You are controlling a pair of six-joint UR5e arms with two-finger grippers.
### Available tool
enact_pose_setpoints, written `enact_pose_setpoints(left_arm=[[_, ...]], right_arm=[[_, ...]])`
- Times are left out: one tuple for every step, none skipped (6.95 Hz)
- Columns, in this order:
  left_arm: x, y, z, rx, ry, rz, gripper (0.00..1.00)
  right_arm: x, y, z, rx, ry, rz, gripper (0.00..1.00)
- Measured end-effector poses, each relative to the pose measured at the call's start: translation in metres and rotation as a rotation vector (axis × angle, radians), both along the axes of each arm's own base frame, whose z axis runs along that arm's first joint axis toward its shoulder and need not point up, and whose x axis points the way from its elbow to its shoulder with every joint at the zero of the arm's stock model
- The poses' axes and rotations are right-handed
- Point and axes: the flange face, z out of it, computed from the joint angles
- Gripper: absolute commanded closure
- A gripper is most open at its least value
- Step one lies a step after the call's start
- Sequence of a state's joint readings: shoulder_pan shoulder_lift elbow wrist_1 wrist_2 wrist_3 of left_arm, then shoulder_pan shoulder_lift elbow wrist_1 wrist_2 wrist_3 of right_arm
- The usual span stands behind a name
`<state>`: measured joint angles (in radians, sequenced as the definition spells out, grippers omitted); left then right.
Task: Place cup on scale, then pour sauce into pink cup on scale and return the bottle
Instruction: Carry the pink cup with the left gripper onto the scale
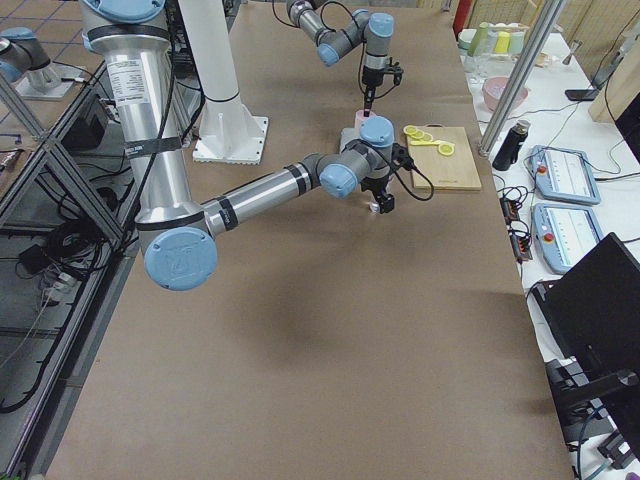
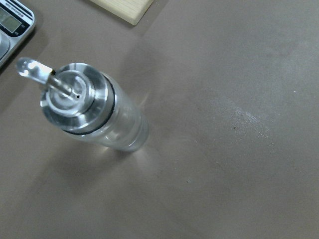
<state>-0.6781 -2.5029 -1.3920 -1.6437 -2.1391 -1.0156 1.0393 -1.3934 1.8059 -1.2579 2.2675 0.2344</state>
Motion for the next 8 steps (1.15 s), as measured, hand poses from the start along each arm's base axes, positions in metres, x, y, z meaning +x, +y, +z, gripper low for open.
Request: enact_pose_setpoints(left_arm=[[0.008,0.003,0.002,0.006,-0.01,0.001,1.0],[0.014,0.006,0.006,0.014,-0.021,-0.001,1.0],[0.021,0.009,0.01,0.027,-0.031,-0.002,1.0],[0.024,0.01,0.011,0.039,-0.033,-0.003,1.0],[0.024,0.011,0.011,0.044,-0.031,-0.004,1.0],[0.023,0.01,0.01,0.05,-0.024,-0.006,0.72],[0.022,0.01,0.008,0.059,-0.014,-0.008,0.53],[0.021,0.009,0.007,0.063,-0.008,-0.01,0.32]], right_arm=[[0.0,0.0,0.0,0.0,0.002,0.001,0.0],[0.0,0.0,0.001,0.0,0.002,0.001,0.0],[0.0,0.0,0.001,0.0,0.003,0.002,0.0],[0.0,0.0,0.001,-0.001,0.003,0.002,0.0],[0.0,0.0,0.001,-0.001,0.003,0.002,0.0],[0.0,0.0,0.001,-0.001,0.003,0.002,0.0],[0.0,0.0,0.001,-0.001,0.003,0.002,0.0],[-0.001,-0.001,0.001,-0.002,0.003,0.002,0.0]])
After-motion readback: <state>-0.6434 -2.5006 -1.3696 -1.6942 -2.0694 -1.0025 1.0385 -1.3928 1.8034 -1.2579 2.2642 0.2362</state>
